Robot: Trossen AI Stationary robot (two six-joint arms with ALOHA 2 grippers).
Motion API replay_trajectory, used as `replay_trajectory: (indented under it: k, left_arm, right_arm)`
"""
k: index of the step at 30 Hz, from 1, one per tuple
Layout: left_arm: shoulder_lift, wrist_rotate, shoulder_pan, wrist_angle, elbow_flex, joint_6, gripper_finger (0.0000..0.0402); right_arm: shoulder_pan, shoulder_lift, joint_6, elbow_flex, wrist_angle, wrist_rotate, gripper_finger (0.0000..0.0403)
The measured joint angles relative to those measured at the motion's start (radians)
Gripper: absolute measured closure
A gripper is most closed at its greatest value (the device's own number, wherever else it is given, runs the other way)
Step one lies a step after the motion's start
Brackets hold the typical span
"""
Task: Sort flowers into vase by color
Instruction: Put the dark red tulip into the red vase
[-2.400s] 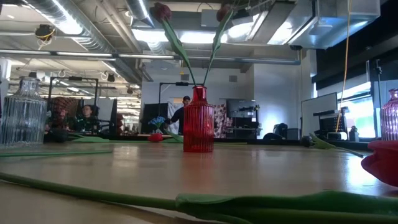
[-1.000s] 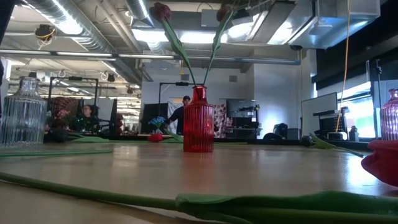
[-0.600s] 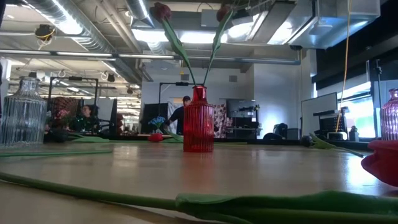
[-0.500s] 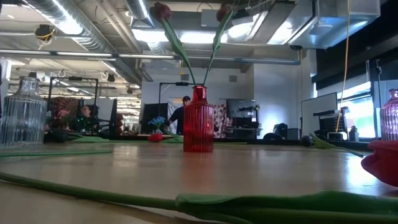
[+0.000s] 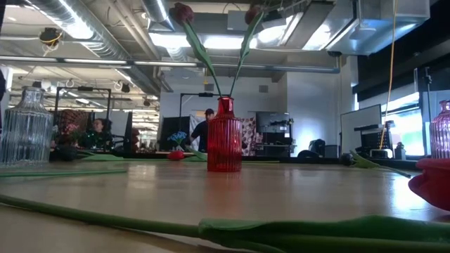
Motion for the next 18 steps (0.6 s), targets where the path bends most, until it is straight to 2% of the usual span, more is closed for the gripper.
replay_trajectory:
  k: [3, 8, 12, 18]
  left_arm:
    - [0.028, 0.060, 0.010, 0.054, -0.001, 0.008, 0.0204]
    - [0.027, -0.033, 0.015, 0.053, 0.001, 0.038, 0.0204]
    - [0.032, -0.041, 0.015, 0.039, -0.001, 0.081, 0.0204]
    - [0.061, -0.069, 0.016, 0.071, 0.000, 0.180, 0.0204]
  right_arm:
    - [0.001, 0.001, -0.055, 0.000, -0.001, 0.035, 0.0397]
    - [0.001, 0.001, -0.124, 0.000, 0.004, 0.056, 0.0395]
    - [0.001, 0.001, -0.129, 0.000, -0.001, 0.095, 0.0397]
    - [0.001, 0.009, -0.157, 0.001, 0.032, 0.102, 0.0393]
